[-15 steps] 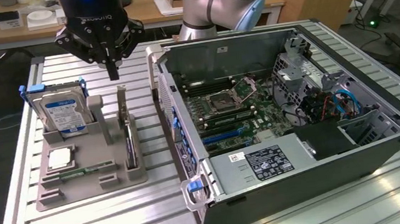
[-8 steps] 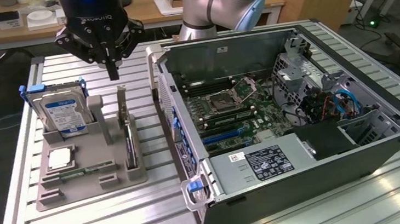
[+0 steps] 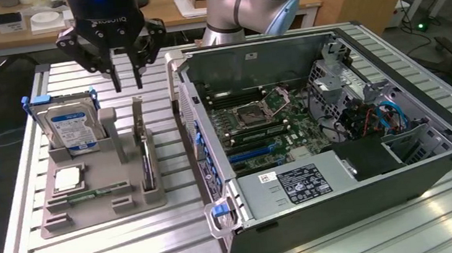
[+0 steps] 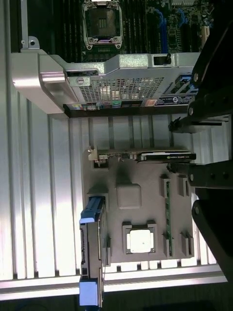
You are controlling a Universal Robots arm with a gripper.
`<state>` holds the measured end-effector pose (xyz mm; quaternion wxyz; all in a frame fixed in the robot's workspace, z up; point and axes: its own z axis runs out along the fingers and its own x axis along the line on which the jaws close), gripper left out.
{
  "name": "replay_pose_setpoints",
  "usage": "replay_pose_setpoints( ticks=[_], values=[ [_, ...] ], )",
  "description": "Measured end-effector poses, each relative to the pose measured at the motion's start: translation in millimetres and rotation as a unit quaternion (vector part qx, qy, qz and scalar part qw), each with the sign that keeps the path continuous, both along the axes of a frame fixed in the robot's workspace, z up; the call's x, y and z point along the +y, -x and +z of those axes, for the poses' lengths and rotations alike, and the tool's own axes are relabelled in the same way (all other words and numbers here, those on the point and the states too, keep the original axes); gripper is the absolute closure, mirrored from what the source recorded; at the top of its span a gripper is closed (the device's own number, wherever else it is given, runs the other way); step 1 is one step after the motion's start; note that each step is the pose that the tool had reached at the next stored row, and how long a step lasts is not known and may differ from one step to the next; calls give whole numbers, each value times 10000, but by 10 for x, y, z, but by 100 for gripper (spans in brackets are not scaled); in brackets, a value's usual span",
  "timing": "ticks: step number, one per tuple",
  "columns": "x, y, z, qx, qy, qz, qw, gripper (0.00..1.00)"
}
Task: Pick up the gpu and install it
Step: 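Pick up the gpu and move the gpu toward the slot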
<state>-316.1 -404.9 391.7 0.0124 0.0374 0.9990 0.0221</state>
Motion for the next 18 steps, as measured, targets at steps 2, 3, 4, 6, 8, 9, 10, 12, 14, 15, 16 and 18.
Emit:
replay_pose_setpoints(
  ticks=[2, 3, 4, 6, 8, 9, 10, 12, 14, 15, 16, 18],
  values=[
    [0, 0, 0, 0, 0, 0, 10000, 59],
    [0, 0, 0, 0, 0, 0, 10000, 53],
    [0, 0, 0, 0, 0, 0, 10000, 47],
    [2, 0, 0, 0, 0, 0, 10000, 42],
    [17, 1, -2, 0, 0, 23, 10000, 35],
    [22, 0, -4, 0, 0, 62, 10000, 35],
    [24, 0, -8, -1, 0, 110, 9999, 35],
    [25, -1, -18, 0, 0, 209, 9998, 35],
    [26, 0, -32, 0, 2, 277, 9996, 35],
    [26, 0, -40, 1, 8, 300, 9995, 35],
    [27, 1, -47, 1, 30, 326, 9995, 35],
    [26, 0, -63, 3, 78, 375, 9993, 35]
  ],
)
